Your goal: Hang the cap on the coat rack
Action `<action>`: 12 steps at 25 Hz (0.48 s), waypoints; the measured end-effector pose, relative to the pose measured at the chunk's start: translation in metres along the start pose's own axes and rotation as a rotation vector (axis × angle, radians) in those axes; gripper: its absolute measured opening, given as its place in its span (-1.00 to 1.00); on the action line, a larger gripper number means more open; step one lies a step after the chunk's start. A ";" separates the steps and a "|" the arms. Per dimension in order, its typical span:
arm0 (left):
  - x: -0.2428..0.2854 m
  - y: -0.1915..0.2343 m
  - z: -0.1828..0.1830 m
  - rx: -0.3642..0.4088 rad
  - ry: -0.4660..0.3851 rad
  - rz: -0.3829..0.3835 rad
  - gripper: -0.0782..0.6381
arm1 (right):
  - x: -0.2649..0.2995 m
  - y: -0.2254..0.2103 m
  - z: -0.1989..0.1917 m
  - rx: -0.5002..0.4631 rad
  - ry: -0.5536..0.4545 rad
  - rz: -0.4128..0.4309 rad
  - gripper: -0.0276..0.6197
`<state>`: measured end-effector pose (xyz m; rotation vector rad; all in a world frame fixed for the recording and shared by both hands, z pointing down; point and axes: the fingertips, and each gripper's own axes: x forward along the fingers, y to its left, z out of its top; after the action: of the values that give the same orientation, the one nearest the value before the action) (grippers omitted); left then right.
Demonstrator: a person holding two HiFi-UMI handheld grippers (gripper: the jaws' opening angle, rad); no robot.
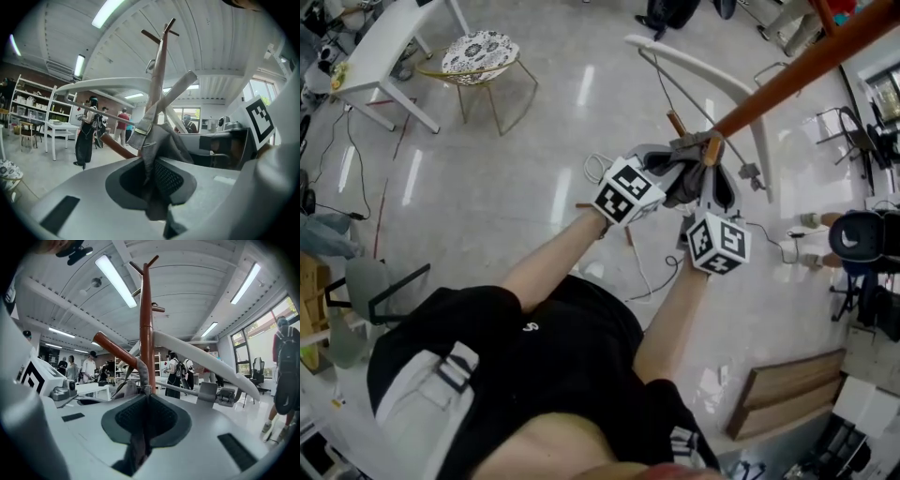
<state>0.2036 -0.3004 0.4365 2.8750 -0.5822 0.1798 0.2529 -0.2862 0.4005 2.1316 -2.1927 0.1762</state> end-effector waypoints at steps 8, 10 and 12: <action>-0.002 0.004 -0.012 0.036 0.065 -0.024 -0.58 | -0.009 0.001 0.003 0.002 0.007 0.015 -0.65; -0.010 0.010 -0.022 0.055 0.141 -0.109 -0.44 | -0.014 0.004 0.007 -0.006 0.017 0.054 -0.60; -0.023 0.023 -0.021 0.063 0.193 -0.136 -0.33 | -0.022 0.004 0.014 -0.014 0.019 0.073 -0.58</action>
<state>0.1723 -0.3076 0.4573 2.8989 -0.3507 0.4562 0.2497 -0.2661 0.3832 2.0352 -2.2560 0.1851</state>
